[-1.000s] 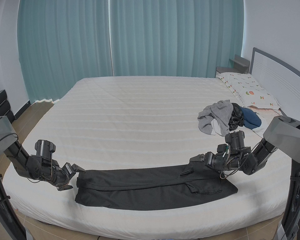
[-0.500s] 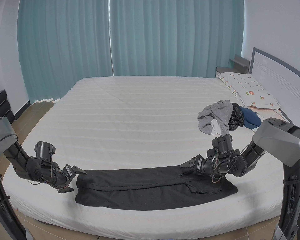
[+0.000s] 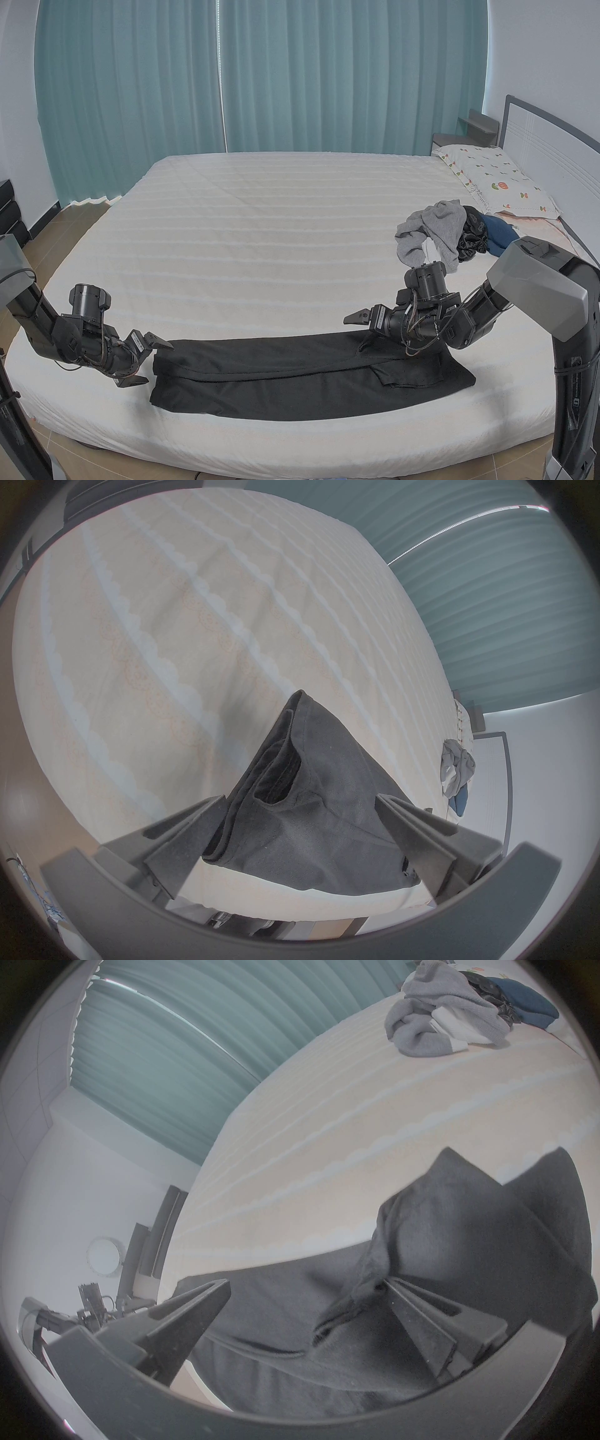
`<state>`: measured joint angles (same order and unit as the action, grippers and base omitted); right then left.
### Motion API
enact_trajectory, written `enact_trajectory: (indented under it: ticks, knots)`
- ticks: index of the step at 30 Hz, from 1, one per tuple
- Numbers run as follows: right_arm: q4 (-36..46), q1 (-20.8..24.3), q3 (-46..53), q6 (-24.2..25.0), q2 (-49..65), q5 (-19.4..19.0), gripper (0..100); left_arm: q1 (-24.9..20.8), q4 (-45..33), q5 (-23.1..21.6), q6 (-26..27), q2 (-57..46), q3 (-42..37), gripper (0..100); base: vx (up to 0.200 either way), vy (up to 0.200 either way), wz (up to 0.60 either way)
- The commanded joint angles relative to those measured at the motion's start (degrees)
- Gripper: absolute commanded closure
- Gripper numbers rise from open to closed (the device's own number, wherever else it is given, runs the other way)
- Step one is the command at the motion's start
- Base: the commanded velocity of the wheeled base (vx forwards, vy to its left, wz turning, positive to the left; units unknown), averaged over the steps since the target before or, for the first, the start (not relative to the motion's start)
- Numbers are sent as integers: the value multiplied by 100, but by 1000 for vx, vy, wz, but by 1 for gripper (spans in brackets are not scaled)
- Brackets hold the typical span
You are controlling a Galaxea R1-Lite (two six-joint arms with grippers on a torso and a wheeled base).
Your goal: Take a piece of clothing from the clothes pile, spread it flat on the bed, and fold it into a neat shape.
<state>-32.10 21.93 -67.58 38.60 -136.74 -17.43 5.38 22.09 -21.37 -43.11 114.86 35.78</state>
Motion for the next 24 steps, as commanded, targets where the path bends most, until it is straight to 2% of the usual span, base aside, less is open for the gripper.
enact_trajectory:
  ticks: [1, 9, 18, 22, 24]
  knots:
    - [-16, 48, -273, 148, -169, -6, 0, 7, 6, 1, -5, 19, -1, 0, 0, 0, 0]
    - [-77, 101, -396, 289, -274, 12, 0, 7, 6, 1, -31, 19, -1, 0, 0, 0, 0]
    - [-139, -435, -282, 280, 280, -6, 0, 7, 6, -8, -75, 28, 17, 0, 0, 0, 0]
    - [-104, -743, -97, 104, 403, -59, 0, 16, 6, -8, -84, 63, 26, 0, 0, 0, 0]
    - [-95, -1051, 105, -326, 403, -76, 0, 16, 6, -8, -84, 63, 17, 0, 0, 0, 0]
